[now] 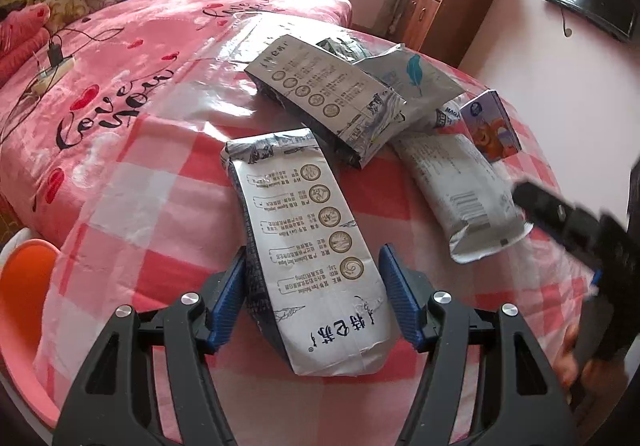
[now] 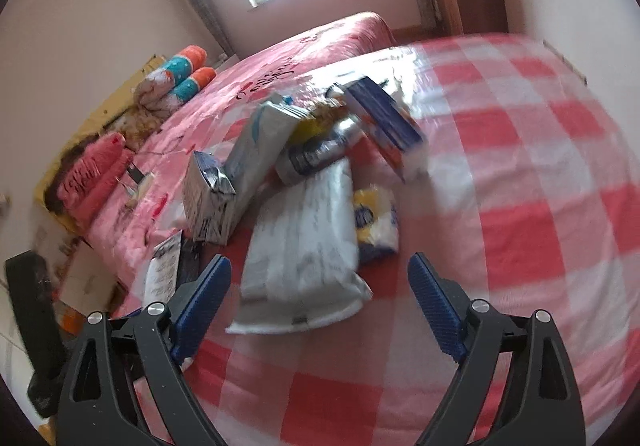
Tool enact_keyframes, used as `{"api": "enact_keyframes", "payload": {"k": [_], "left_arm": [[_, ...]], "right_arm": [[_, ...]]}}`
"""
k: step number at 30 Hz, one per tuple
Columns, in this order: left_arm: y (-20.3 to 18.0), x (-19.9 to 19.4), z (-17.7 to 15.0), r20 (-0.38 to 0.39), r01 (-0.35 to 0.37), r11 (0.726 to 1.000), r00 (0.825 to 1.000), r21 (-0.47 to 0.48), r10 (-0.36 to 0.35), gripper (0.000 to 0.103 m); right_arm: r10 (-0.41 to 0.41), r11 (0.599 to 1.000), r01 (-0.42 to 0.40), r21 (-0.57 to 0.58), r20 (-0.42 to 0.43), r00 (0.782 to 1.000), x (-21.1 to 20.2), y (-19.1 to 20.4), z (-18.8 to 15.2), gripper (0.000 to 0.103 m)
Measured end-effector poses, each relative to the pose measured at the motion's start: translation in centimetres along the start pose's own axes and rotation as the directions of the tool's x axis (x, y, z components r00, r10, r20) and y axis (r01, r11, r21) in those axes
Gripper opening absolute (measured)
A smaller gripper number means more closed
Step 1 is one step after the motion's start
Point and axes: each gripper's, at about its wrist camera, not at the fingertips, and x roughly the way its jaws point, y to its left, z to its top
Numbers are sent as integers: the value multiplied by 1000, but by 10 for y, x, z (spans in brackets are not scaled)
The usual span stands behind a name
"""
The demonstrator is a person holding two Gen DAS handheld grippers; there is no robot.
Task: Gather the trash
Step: 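Grasp a white barcode plastic bag with the right tool while the left holds the carton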
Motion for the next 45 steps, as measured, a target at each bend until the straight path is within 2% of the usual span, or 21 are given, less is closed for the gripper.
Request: {"api": "enact_keyframes", "payload": {"k": [2, 7, 12, 15, 17, 19, 21, 29, 34, 37, 38, 39, 43, 45], "left_arm": [[2, -2, -2, 5, -4, 1000, 1000, 3, 4, 65], [13, -11, -6, 25, -2, 1000, 1000, 4, 2, 65], [20, -21, -9, 44, 9, 1000, 999, 14, -9, 65], [22, -24, -10, 51, 14, 1000, 999, 22, -15, 65], [24, -25, -12, 52, 20, 1000, 998, 23, -22, 65], [25, -26, -13, 52, 25, 999, 998, 25, -26, 65], [26, -27, -16, 54, 28, 999, 998, 25, -29, 65], [30, -33, -21, 65, 42, 999, 997, 24, -44, 65], [34, -42, -23, 81, 50, 999, 995, 17, -51, 65], [37, -48, -24, 92, 56, 998, 994, 13, -56, 61], [39, -50, -24, 96, 58, 998, 994, 11, -58, 51], [40, -52, -25, 94, 61, 998, 994, 10, -62, 48], [47, -57, -29, 98, 77, 997, 992, 2, -77, 47], [50, -53, -33, 69, 82, 997, 994, 5, -82, 47]], "right_arm": [[-37, 997, 37, -64, -1, 999, 9, 13, 8, 93], [-127, 977, 117, -177, -46, 991, 40, 33, 16, 93], [-235, 940, 205, -271, -82, 969, 66, 47, 6, 93], [-270, 921, 234, -311, -77, 960, 72, 51, 0, 93], [-283, 913, 247, -326, -68, 957, 73, 53, -3, 91], [-285, 907, 249, -340, -59, 957, 72, 58, -5, 82], [-296, 896, 262, -358, -44, 954, 70, 60, -9, 81], [-268, 915, 247, -319, -21, 963, 49, 53, -15, 79], [-215, 941, 203, -270, -14, 977, 27, 51, -19, 79], [-185, 950, 177, -255, -4, 983, 13, 55, -21, 79], [-162, 957, 155, -246, -8, 987, 10, 58, -22, 79], [-141, 962, 133, -238, -13, 990, 6, 60, -22, 79], [-58, 972, 48, -232, -37, 998, -3, 80, -27, 79], [-36, 968, 24, -251, -43, 998, -4, 95, -32, 79]]}}
